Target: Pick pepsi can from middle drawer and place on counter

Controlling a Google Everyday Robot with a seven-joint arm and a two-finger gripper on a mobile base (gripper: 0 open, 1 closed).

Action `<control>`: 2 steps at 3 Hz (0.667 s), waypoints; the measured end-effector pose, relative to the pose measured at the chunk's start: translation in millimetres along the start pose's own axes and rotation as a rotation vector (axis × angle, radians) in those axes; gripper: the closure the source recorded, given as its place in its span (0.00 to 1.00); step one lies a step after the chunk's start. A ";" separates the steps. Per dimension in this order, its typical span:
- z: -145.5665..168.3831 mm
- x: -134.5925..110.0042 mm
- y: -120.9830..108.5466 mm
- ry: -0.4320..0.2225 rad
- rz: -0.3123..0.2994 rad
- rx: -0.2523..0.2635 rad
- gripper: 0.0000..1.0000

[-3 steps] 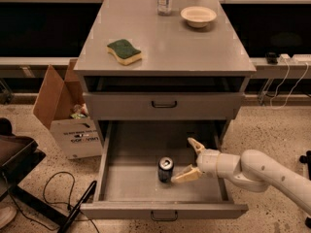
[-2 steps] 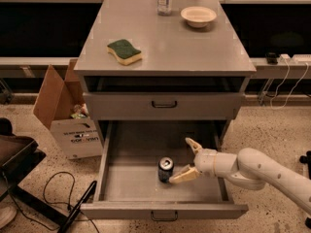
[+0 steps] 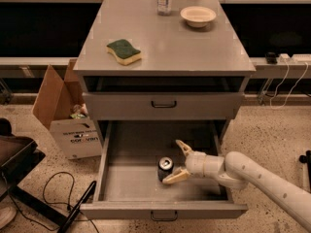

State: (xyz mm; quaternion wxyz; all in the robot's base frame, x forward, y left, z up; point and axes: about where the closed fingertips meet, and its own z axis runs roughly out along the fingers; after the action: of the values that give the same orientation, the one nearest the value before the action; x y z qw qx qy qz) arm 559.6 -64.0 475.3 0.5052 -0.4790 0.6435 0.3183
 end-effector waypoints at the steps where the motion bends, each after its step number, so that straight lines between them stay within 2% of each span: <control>1: 3.1 18.3 1.4 -0.007 -0.016 0.002 0.00; 2: 9.5 34.8 8.3 0.003 -0.027 -0.005 0.27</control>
Offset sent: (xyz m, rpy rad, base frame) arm -0.0097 -0.0071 -0.0481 -0.0291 -0.0322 0.0085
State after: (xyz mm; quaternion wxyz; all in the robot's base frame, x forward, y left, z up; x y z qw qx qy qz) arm 554.0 -62.9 438.7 0.5073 -0.4894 0.6369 0.3120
